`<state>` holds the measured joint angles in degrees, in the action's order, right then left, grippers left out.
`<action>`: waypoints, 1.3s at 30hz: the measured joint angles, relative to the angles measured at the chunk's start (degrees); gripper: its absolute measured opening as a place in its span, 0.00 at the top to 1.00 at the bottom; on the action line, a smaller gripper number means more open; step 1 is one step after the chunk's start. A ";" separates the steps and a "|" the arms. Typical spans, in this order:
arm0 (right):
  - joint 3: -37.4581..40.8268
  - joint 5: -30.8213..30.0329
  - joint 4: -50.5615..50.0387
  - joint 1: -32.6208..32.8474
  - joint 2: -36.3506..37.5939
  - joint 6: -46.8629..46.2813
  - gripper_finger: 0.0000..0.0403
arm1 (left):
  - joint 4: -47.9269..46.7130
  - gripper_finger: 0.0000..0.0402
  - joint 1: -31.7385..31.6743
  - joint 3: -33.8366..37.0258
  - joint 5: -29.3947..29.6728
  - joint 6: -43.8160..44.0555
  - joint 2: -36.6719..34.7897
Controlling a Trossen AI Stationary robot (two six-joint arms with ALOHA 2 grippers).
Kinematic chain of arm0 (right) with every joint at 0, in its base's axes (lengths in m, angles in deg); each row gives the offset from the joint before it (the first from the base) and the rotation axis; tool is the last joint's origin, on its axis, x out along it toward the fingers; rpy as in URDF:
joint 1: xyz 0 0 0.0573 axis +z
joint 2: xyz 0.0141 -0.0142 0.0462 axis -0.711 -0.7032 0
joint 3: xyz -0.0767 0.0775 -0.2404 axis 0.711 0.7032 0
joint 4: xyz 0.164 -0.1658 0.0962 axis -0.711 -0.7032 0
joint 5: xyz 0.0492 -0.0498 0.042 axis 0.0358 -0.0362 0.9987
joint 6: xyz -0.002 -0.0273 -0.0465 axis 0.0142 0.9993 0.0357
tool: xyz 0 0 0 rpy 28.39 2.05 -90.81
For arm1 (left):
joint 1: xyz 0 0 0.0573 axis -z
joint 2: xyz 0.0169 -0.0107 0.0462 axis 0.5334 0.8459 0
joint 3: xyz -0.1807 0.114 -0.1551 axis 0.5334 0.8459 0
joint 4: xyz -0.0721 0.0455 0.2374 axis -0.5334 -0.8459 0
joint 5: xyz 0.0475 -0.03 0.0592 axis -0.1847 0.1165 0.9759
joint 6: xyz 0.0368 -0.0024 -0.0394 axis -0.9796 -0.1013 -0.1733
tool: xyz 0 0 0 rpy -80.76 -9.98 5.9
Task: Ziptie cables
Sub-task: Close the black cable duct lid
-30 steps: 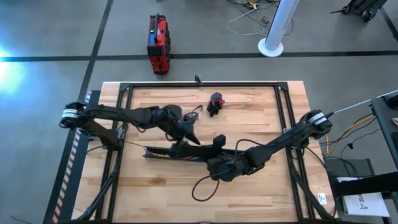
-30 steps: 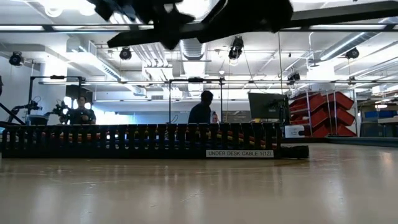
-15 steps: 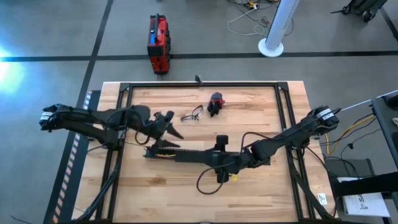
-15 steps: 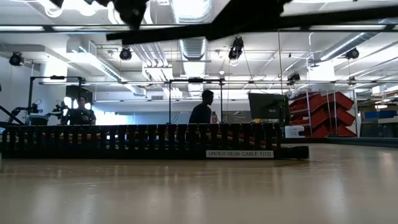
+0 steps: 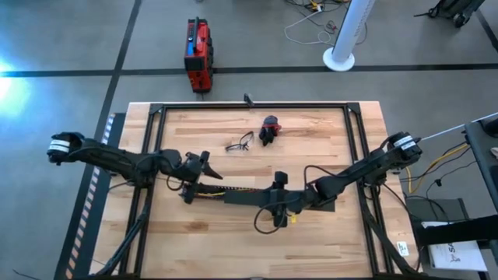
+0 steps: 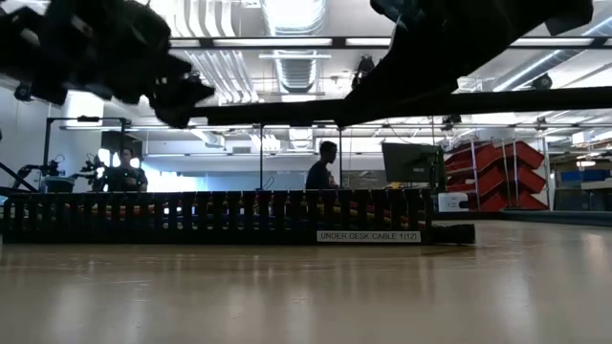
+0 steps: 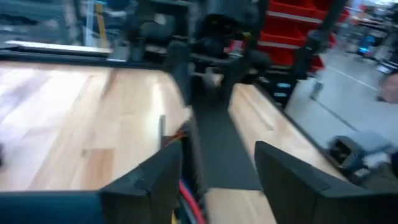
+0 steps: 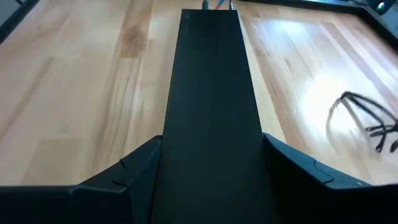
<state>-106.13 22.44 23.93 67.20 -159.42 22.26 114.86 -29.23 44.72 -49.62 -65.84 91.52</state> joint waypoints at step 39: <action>0.52 -9.99 -19.11 3.32 10.88 -7.45 0.45 | -2.10 0.26 3.76 -7.43 10.20 0.19 27.89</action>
<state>-105.61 12.45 4.82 70.53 -148.54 14.82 112.76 -25.47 37.29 -39.42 -65.65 119.41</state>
